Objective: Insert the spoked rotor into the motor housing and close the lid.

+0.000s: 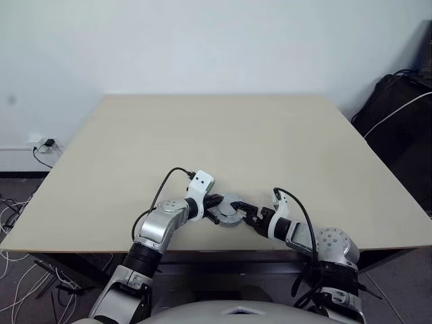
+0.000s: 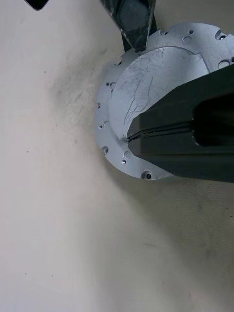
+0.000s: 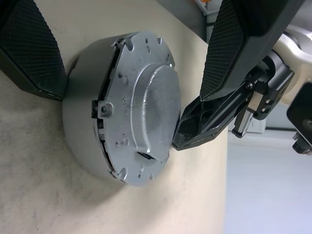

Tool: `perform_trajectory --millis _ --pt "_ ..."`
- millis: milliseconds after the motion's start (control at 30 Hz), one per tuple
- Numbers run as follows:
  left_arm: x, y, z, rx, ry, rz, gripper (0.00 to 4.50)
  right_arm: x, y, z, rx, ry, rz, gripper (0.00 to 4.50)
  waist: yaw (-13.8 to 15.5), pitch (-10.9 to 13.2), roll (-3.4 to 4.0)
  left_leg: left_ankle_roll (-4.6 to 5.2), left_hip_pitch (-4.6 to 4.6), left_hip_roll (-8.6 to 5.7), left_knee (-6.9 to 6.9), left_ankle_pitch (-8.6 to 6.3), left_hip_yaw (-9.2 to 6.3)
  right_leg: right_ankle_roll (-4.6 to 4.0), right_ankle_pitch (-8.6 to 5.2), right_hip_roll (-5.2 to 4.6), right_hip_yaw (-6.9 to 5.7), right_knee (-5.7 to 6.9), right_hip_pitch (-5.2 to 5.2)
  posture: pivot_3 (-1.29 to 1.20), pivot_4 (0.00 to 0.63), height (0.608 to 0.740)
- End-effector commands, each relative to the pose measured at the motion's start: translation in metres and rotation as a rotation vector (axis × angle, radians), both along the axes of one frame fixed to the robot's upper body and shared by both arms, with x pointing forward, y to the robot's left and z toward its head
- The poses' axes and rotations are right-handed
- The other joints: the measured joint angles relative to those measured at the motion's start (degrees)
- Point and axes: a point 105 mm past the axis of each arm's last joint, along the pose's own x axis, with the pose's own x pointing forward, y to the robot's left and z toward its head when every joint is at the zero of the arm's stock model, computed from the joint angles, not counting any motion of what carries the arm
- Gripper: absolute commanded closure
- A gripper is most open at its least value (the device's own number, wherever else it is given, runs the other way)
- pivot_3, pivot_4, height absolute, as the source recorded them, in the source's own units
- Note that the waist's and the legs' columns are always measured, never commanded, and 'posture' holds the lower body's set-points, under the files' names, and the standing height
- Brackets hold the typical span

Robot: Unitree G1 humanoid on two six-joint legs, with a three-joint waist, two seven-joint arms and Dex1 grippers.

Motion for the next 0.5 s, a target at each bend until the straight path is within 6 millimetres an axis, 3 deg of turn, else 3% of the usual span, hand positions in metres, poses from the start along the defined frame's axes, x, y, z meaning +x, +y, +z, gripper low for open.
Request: perform_trajectory --millis 33,200,500 --pt "-0.014 -0.01 -0.013 0.014 0.065 -0.043 4.5 -0.016 0.039 0.001 0.123 0.054 0.141 0.03 -0.02 0.0 0.0 0.0 0.0 0.0 -0.01 0.0 0.0 -0.01 0.0 0.0 0.0 0.0 -0.01 0.0 0.0 0.74" --pt "-0.013 -0.01 -0.013 0.013 0.065 -0.041 4.5 -0.014 0.039 0.012 0.167 0.015 0.132 0.03 -0.07 0.01 0.0 -0.03 -0.01 0.01 -0.11 -0.02 0.0 -0.21 0.05 0.0 0.0 0.0 -0.08 0.0 0.0 0.74" --pt "-0.014 -0.009 -0.014 0.015 0.068 -0.039 4.5 -0.008 0.034 0.012 0.148 -0.009 0.064 0.03 -0.07 0.02 0.02 -0.1 -0.03 0.06 -0.23 -0.06 0.01 -0.44 0.07 0.02 -0.01 0.01 -0.18 0.0 0.0 0.74"
